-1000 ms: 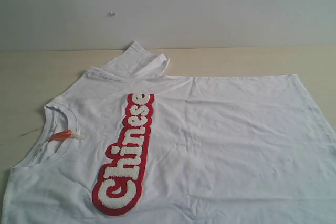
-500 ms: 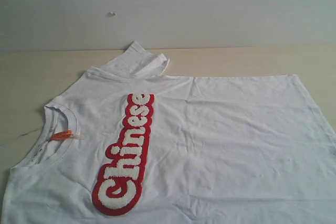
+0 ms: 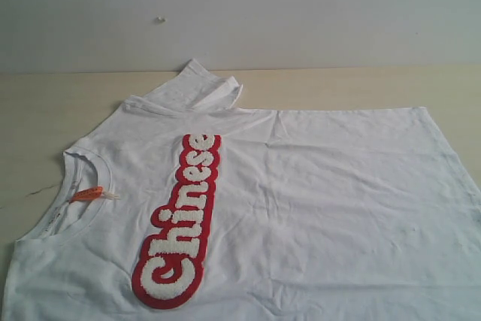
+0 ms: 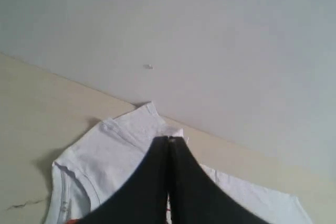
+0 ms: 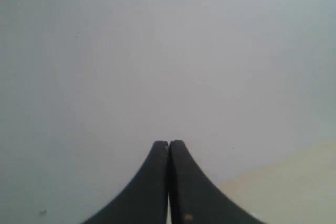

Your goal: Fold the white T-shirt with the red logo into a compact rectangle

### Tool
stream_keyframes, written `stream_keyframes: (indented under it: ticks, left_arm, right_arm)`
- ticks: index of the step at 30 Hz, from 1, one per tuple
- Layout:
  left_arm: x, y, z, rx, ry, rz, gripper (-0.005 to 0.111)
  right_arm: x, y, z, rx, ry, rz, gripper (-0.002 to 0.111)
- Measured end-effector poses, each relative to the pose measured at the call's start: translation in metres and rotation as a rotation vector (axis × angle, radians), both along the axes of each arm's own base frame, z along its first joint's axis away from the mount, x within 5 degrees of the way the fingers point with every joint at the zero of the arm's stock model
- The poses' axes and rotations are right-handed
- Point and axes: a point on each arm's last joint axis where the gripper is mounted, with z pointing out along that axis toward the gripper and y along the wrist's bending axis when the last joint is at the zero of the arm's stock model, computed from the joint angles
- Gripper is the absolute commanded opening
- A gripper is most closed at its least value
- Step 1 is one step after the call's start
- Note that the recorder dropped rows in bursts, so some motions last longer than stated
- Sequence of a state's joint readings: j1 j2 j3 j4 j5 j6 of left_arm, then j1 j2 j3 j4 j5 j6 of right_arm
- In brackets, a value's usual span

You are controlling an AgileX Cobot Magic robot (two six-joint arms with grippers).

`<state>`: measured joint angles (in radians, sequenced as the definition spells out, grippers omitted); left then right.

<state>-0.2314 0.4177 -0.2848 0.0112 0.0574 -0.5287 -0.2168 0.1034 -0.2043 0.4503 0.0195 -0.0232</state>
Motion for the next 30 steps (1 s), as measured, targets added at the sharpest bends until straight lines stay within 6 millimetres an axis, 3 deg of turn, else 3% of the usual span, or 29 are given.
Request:
stream_keyframes:
  ticks: [7,13,18,21,25,27,30]
  left_arm:
    - [0.051,-0.025,0.034,0.253,0.096,-0.123,0.000]
    - [0.097,-0.042,0.041,0.587,0.269,-0.247,0.000]
    - [0.125,-0.052,0.038,0.826,0.414,-0.393,0.000]
    - [0.134,-0.057,0.033,0.945,0.469,-0.523,0.000]
    - [0.137,-0.069,0.021,1.017,0.486,-0.751,0.000]
    - [0.138,-0.076,0.014,1.038,0.464,-0.874,0.000]
    - [0.137,-0.083,0.002,1.078,0.441,-1.065,0.000]
  right_arm:
    - [0.030,-0.001,0.026,-0.169,0.197,0.045,0.000]
    - [0.076,0.009,0.046,-0.385,0.431,0.229,0.000]
    - [0.121,0.019,0.051,-0.479,0.644,0.415,0.000]
    - [0.149,0.025,0.049,-0.547,0.761,0.527,0.000]
    - [0.179,0.031,0.032,-0.636,0.921,0.694,0.000]
    - [0.187,0.036,0.020,-0.731,0.979,0.796,0.000]
    - [0.186,0.043,-0.003,-1.019,1.063,1.059,0.000]
